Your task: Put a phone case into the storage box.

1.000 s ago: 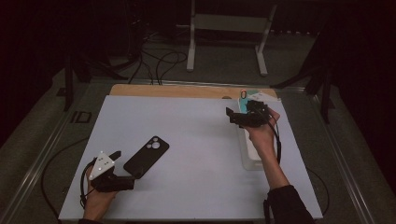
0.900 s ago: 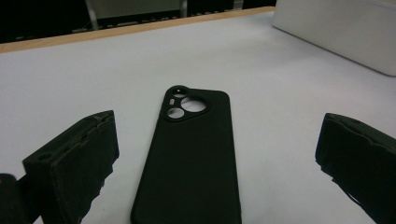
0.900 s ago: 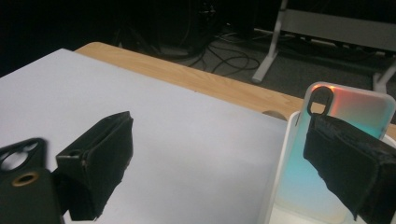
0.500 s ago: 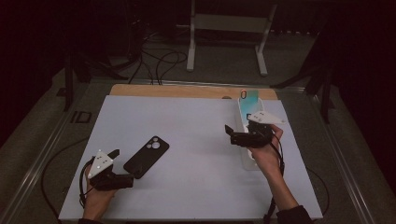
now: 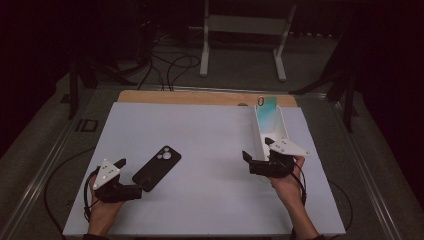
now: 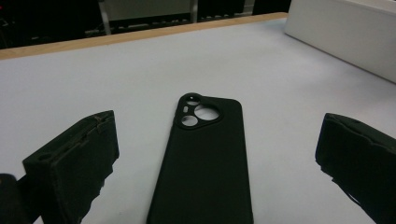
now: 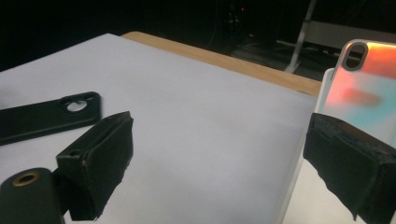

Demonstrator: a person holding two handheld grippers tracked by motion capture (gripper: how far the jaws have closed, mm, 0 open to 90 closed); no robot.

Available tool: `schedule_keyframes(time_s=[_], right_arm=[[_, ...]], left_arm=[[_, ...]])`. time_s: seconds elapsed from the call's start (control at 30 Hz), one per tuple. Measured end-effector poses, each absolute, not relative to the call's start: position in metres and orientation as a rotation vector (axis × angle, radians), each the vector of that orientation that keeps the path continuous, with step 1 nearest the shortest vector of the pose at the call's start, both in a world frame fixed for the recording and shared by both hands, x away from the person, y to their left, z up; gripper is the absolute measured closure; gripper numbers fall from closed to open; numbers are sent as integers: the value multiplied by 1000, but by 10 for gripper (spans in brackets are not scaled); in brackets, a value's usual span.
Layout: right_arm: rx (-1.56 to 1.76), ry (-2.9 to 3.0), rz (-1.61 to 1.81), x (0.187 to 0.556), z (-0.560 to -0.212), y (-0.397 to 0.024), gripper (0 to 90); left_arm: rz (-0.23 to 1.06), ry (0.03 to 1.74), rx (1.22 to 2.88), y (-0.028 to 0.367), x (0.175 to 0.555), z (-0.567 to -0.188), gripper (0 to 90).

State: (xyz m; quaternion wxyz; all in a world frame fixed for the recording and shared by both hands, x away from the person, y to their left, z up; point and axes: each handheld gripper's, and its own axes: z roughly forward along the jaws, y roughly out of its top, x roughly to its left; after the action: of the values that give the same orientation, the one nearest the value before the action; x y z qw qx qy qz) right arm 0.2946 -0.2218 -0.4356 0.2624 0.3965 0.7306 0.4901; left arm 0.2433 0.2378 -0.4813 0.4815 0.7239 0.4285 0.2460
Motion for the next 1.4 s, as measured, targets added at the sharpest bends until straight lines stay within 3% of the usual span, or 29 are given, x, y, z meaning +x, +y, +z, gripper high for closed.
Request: schedule_keyframes(time_s=[0.63, 1.4], right_arm=[[1073, 1872, 1383, 264, -458, -240, 86], [1109, 1841, 1381, 264, -458, -250, 86]], left_arm=[[593, 1054, 1832, 239, 255, -464, 0], [392, 1147, 2149, 219, 298, -479, 1]])
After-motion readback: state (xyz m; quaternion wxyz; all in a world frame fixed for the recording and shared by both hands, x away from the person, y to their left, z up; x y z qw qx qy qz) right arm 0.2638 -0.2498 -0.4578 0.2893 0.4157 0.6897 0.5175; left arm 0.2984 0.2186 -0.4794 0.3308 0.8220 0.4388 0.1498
